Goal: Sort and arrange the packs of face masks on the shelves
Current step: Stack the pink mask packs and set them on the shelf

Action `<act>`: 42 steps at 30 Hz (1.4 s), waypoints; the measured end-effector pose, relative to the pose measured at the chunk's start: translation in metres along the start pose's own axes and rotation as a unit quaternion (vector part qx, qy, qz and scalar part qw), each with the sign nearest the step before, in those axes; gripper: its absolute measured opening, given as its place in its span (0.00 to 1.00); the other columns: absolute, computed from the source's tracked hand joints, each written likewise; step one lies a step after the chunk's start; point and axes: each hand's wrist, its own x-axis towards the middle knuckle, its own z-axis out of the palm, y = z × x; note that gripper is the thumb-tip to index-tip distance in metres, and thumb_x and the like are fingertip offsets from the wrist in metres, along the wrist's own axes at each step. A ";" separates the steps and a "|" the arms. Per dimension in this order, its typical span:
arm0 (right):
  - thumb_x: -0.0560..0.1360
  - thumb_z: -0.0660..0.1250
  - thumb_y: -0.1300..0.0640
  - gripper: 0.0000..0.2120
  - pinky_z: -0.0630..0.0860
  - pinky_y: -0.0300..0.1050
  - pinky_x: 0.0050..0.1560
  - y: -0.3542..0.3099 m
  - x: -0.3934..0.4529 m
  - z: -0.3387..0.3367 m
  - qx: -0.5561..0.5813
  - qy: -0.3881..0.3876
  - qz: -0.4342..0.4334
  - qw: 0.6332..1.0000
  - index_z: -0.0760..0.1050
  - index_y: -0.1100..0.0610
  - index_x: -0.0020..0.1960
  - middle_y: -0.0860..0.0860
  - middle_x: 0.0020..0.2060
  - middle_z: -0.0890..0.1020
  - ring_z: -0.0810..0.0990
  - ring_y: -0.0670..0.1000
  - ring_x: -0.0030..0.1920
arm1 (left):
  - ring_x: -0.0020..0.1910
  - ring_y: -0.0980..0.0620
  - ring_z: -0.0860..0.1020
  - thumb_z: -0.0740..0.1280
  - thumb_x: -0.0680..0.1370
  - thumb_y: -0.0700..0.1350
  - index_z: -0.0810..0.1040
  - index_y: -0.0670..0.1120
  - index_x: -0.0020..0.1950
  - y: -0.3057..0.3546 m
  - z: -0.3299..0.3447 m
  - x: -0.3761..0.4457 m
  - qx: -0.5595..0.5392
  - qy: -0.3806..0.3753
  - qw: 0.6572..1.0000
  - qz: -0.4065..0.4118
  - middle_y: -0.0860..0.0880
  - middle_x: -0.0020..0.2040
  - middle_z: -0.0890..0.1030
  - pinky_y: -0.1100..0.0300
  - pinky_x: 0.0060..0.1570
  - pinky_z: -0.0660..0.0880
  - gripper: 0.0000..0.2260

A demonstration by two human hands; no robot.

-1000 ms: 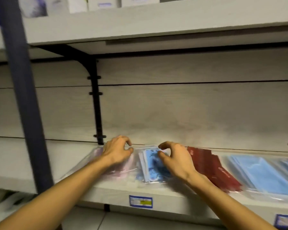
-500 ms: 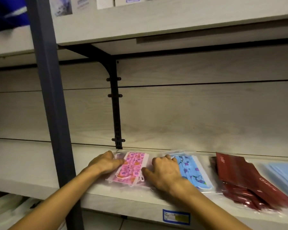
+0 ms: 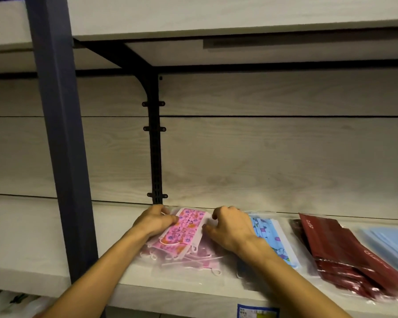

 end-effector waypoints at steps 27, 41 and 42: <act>0.76 0.63 0.33 0.26 0.79 0.48 0.48 0.001 -0.006 -0.005 0.053 -0.018 0.001 0.998 0.83 0.55 0.51 0.52 0.45 0.86 0.82 0.55 0.47 | 0.46 0.54 0.83 0.65 0.74 0.70 0.75 0.57 0.63 -0.016 -0.017 -0.040 0.168 0.024 0.985 0.022 0.57 0.59 0.82 0.56 0.46 0.80 0.24; 0.79 0.62 0.40 0.20 0.68 0.46 0.42 0.007 -0.007 -0.002 -0.023 0.029 -0.023 0.999 0.79 0.57 0.51 0.57 0.50 0.83 0.81 0.60 0.50 | 0.50 0.51 0.79 0.74 0.75 0.47 0.79 0.44 0.59 -0.022 -0.017 -0.058 -0.308 0.026 0.950 -0.042 0.46 0.55 0.81 0.57 0.48 0.75 0.15; 0.79 0.62 0.39 0.21 0.67 0.46 0.43 0.008 -0.007 -0.003 -0.023 0.027 -0.022 0.999 0.79 0.57 0.51 0.57 0.50 0.83 0.81 0.60 0.50 | 0.47 0.52 0.78 0.73 0.75 0.46 0.80 0.44 0.56 -0.021 -0.019 -0.061 -0.337 0.035 0.939 -0.053 0.46 0.52 0.81 0.58 0.45 0.74 0.12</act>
